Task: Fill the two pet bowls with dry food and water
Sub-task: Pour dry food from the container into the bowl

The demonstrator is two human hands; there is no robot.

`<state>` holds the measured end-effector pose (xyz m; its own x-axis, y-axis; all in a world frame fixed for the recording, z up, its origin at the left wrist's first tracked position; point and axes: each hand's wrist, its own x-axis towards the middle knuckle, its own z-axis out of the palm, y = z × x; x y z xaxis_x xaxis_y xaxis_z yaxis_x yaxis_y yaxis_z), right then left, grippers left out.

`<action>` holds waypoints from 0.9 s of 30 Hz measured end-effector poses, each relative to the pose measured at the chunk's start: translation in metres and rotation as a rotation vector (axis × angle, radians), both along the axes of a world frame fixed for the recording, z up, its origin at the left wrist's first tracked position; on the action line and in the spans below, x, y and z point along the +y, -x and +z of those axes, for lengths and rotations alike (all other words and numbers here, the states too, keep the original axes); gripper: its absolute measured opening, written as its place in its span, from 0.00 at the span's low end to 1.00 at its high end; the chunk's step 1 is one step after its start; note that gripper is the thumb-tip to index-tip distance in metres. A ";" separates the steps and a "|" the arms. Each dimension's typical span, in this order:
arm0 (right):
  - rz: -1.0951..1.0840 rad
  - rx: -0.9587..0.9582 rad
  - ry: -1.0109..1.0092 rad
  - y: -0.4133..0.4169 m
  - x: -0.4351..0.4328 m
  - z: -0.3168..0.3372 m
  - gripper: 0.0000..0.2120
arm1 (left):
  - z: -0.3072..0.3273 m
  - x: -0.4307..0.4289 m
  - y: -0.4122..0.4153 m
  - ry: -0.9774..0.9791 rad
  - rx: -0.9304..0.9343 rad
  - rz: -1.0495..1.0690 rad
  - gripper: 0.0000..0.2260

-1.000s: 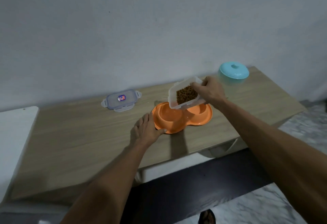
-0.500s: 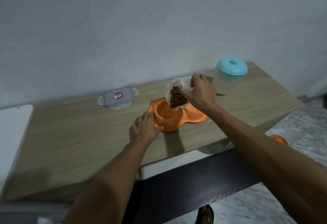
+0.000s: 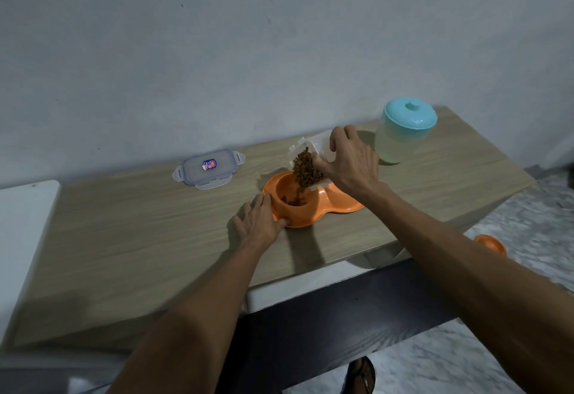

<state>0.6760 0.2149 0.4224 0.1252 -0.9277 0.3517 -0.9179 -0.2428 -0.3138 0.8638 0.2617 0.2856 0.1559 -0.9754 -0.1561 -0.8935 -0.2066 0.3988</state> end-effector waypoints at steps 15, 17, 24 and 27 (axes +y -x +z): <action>0.008 0.031 0.021 0.001 0.005 -0.004 0.19 | 0.005 0.003 0.003 -0.009 -0.006 0.017 0.32; 0.011 0.033 0.024 0.000 0.005 -0.004 0.19 | 0.006 0.004 0.004 -0.010 -0.002 0.021 0.32; -0.045 -0.082 -0.032 0.002 0.002 -0.001 0.19 | 0.010 0.006 0.005 -0.013 0.006 0.023 0.33; -0.128 -0.206 -0.103 0.011 -0.005 0.002 0.17 | 0.014 0.008 0.007 -0.019 -0.016 0.017 0.34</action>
